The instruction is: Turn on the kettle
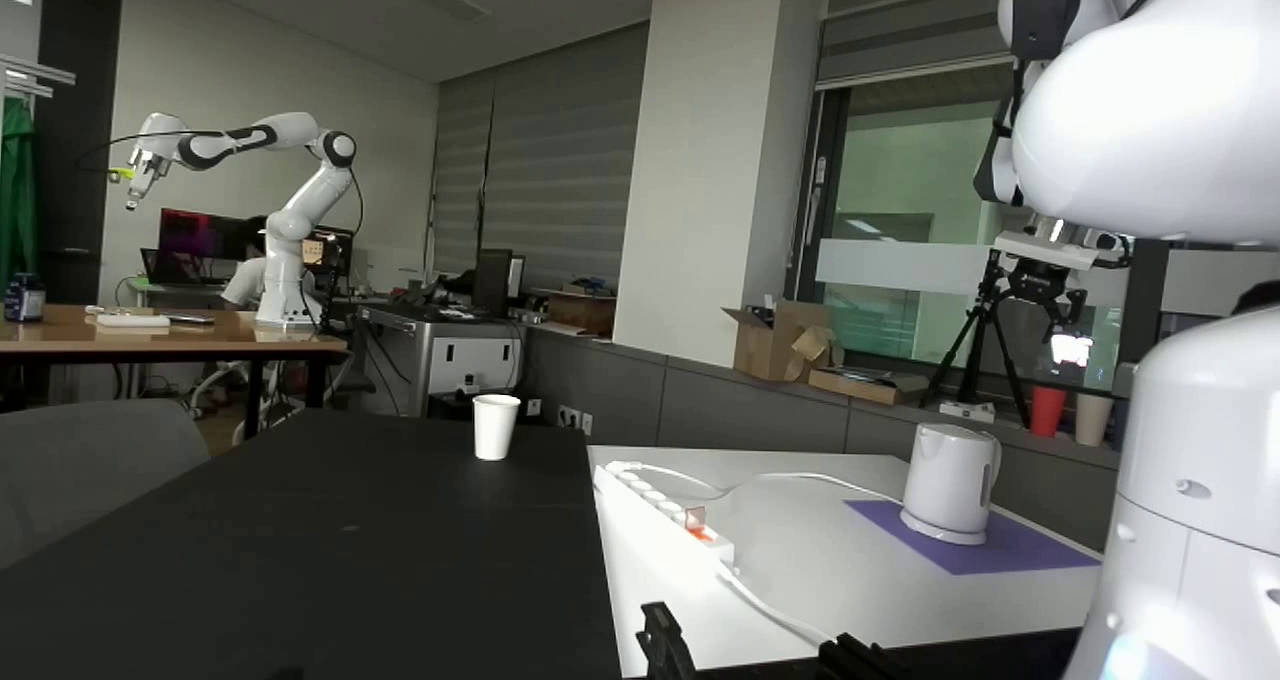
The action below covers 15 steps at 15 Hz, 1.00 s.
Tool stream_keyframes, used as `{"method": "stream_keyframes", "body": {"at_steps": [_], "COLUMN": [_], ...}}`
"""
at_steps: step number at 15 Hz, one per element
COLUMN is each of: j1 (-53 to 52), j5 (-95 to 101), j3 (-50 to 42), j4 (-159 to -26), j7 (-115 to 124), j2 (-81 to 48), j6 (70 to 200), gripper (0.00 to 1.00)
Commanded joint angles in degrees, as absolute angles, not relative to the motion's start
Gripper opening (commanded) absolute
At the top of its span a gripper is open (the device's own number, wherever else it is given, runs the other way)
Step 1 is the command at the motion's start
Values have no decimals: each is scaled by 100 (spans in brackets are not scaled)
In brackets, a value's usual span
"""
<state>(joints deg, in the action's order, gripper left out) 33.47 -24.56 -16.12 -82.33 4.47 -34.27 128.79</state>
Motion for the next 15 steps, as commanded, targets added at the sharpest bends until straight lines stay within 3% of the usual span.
{"method": "stream_keyframes", "body": {"at_steps": [1,3,4,6,15], "j1": [3519,3630,3688,3797,4236], "j5": [-2455,-2584,-2640,-2727,-3246], "j3": [-1429,-1318,-1265,-1152,-508], "j4": [-8095,-7905,-7765,-7533,-6222], "j7": [365,348,411,494,754], "j2": [-3508,-3668,-3792,-4024,-5255], "j6": [12792,12733,12711,12689,12695], "gripper": [100,100,75,68,5]}}
